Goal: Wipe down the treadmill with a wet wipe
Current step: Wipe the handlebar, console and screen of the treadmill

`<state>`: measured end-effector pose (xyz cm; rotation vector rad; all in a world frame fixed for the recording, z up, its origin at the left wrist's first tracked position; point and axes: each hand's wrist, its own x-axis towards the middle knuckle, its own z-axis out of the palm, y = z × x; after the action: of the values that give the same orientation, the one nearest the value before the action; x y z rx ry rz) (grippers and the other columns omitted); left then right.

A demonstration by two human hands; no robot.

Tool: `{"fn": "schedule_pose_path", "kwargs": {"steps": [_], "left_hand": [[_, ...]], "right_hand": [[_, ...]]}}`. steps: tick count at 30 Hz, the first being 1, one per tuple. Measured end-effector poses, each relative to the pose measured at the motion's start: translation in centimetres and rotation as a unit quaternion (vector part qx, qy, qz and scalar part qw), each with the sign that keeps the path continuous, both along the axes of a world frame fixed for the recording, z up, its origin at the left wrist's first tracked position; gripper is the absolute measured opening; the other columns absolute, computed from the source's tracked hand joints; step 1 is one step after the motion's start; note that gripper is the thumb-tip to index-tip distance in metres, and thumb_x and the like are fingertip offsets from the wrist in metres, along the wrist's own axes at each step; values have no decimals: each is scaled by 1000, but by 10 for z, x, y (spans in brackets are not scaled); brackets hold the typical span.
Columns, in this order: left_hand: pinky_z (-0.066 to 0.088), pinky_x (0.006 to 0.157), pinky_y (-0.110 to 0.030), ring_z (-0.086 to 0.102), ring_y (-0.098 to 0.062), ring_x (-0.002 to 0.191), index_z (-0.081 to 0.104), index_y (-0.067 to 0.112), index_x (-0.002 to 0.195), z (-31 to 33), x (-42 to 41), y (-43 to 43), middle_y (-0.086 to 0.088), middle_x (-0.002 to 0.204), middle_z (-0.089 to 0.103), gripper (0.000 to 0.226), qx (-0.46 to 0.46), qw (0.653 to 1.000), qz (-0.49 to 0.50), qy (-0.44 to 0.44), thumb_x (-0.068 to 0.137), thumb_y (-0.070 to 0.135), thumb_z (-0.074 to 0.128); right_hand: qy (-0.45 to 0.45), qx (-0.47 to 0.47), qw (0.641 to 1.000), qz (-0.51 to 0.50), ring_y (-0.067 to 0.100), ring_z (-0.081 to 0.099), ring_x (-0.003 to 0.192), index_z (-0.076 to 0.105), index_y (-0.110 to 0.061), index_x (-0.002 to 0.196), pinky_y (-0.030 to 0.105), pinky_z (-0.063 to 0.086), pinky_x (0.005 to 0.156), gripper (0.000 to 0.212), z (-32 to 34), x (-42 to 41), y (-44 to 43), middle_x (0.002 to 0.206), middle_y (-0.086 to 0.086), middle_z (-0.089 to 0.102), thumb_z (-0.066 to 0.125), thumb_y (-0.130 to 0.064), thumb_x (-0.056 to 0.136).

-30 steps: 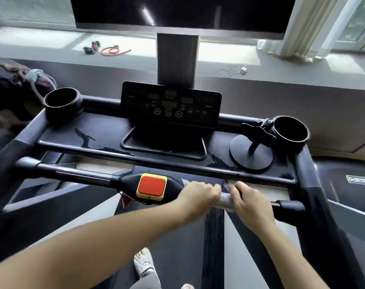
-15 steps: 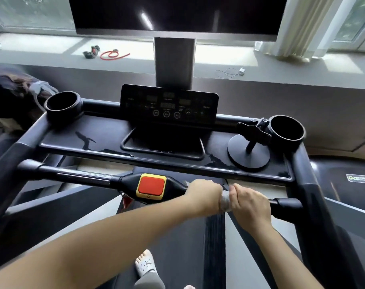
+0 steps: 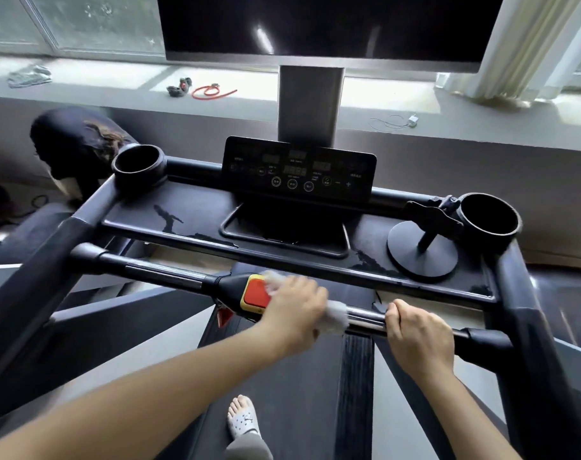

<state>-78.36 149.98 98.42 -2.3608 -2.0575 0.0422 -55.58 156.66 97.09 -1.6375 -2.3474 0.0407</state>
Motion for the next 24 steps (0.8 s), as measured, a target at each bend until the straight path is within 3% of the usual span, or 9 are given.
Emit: {"fn": "schedule_pose_path", "kwargs": {"steps": [2,5,7,10,12,15,19,22,24], "left_hand": [[40,65,-36,60,-26,75,52,18,94,-3,24,8,-3,86,61,38,17,997,-68,-12,65,26,77],[39,65,-36,58,-25,75,51,18,93,-5,11,7,-2,85,60,35,76,992,-101,-11,70,27,76],[43,76,-37,56,-25,84,53,18,95,-5,-18,-2,-2,91,58,42,85,994,-68,-23,71,46,73],[42,98,-35,55,-23,102,57,13,119,-1,-59,-21,-1,108,60,83,68,995,9,-68,64,75,63],[38,109,-34,54,-22,116,52,10,135,1,-85,-36,-3,124,61,103,59,994,39,-79,61,80,61],[36,116,-38,54,-25,127,45,8,145,-1,-122,-60,-5,136,59,105,55,991,83,-85,68,75,66],[41,111,-40,58,-24,113,51,10,135,-6,-138,-63,-2,122,62,104,46,995,83,-26,61,79,76],[47,96,-33,57,-18,106,51,17,128,9,-123,-39,5,117,60,112,-10,997,57,-59,47,90,74],[47,90,-31,56,-16,101,53,18,125,16,-110,-23,6,113,58,111,-22,996,4,-84,43,89,76]], "right_hand": [[-8,-6,1000,3,33,57,52,52,-19,66,34,28,54,39,0,0,0,55,4,60,31,-36,94],[-23,-20,1000,-6,35,59,58,56,-17,71,36,28,57,33,0,4,0,60,5,63,45,-28,101],[-17,-25,999,-19,36,58,59,56,-16,70,36,28,58,29,0,6,-1,60,6,63,56,-22,98],[-8,-40,998,-47,37,56,57,52,-15,67,37,31,58,31,-1,1,-2,60,9,63,58,-19,97],[7,-36,997,-62,35,51,54,46,-17,64,36,30,59,34,-3,-4,-3,58,10,63,55,-17,97],[48,-33,995,-78,38,56,57,46,-17,67,38,34,63,33,4,-12,-4,60,13,63,52,-17,99],[78,-23,997,-12,37,61,61,41,-20,70,36,32,62,36,16,-50,-9,62,5,60,58,-22,101],[86,-104,991,23,34,63,73,40,-25,73,38,37,67,36,17,-95,-18,71,0,63,39,-38,107],[36,-70,997,25,34,65,68,50,-24,73,38,41,65,43,11,-110,-24,70,2,68,31,-39,108]]}}
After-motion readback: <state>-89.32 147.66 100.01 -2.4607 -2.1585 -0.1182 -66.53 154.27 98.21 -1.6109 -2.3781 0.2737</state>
